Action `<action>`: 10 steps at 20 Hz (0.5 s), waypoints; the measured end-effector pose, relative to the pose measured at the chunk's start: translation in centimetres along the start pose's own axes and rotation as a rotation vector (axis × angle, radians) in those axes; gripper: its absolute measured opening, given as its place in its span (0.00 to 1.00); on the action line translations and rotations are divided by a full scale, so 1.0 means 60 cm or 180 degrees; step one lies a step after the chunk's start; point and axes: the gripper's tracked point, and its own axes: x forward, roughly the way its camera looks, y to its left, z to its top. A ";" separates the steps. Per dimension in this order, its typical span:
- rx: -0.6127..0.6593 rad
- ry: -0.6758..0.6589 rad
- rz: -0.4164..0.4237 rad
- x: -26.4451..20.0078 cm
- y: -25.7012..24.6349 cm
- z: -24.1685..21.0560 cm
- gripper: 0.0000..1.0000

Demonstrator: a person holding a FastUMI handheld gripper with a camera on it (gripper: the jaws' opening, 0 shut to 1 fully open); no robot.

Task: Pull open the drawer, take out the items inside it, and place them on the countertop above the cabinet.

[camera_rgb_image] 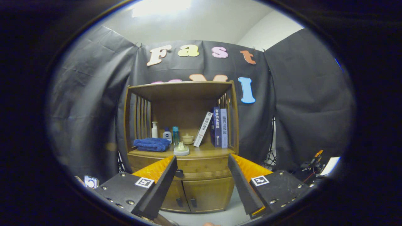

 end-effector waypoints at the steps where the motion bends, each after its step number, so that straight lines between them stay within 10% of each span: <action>1: 0.0002 -0.0006 -0.0014 0.000 -0.001 0.001 0.97; 10: -0.0001 -0.0001 -0.0049 -0.002 -0.008 0.004 0.97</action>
